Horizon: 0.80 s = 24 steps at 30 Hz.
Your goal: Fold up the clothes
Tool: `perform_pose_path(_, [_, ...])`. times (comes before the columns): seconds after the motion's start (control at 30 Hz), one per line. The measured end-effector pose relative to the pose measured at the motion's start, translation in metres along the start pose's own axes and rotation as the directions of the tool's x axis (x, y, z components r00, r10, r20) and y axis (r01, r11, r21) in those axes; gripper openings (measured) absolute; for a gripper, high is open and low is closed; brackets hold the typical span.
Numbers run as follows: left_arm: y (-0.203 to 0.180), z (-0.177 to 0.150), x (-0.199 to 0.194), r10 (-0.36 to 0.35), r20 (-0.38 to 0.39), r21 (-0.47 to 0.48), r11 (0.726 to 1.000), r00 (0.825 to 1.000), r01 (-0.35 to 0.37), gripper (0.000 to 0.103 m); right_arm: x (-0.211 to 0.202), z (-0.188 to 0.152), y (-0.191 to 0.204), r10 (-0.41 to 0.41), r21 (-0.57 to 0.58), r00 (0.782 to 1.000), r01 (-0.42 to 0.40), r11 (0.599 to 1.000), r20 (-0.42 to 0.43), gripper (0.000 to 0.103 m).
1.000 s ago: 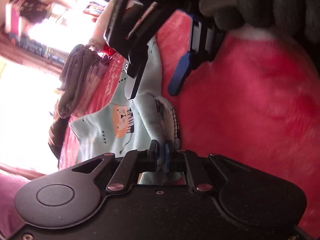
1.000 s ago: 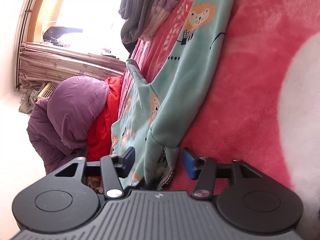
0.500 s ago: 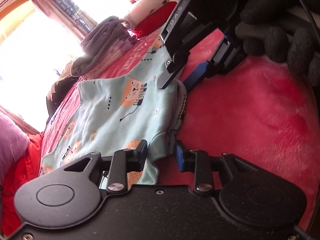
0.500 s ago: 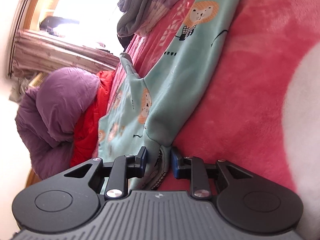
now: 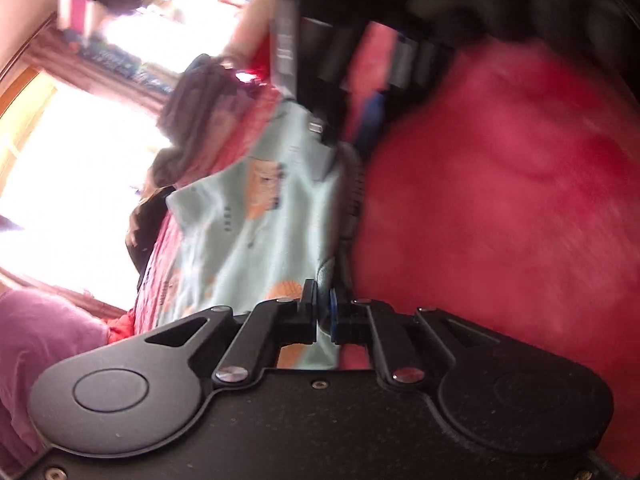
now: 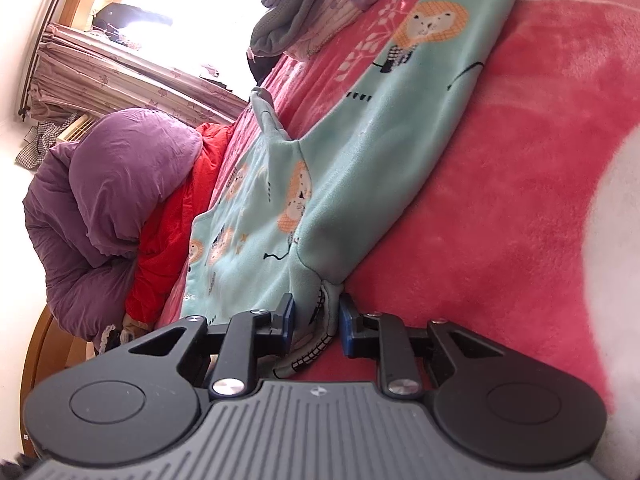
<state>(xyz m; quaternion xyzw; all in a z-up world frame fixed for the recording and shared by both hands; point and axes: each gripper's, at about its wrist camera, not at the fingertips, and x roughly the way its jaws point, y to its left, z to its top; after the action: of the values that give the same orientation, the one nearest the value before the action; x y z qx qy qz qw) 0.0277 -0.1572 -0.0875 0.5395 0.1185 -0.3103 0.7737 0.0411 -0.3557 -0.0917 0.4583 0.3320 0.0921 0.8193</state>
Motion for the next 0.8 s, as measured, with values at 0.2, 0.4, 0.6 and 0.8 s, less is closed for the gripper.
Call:
perform_pose_path(0.2, [0.026, 0.000, -0.001, -0.067, -0.024, -0.131, 0.989, 0.997, 0.064, 0.009, -0.009, -0.001, -0.007, 0.048, 0.081, 0.998, -0.050, 0.995, 0.029, 0.037])
perform_pose_path(0.4, [0.057, 0.004, -0.009, -0.085, 0.030, -0.352, 0.932, 0.996, 0.090, 0.018, -0.005, -0.004, 0.005, 0.064, 0.012, 0.998, -0.065, 0.998, 0.014, 0.053])
perform_pose_path(0.6, [0.023, 0.023, 0.006, -0.071, 0.036, -0.347, 0.935, 0.997, 0.079, 0.034, 0.004, -0.004, -0.002, 0.079, 0.051, 0.997, -0.077, 0.996, -0.021, 0.018])
perform_pose_path(0.8, [-0.009, 0.023, -0.004, 0.049, 0.020, -0.266, 0.963, 0.999, -0.042, 0.034, 0.003, -0.004, -0.032, 0.226, 0.302, 0.974, -0.214, 0.929, -0.007, 0.016])
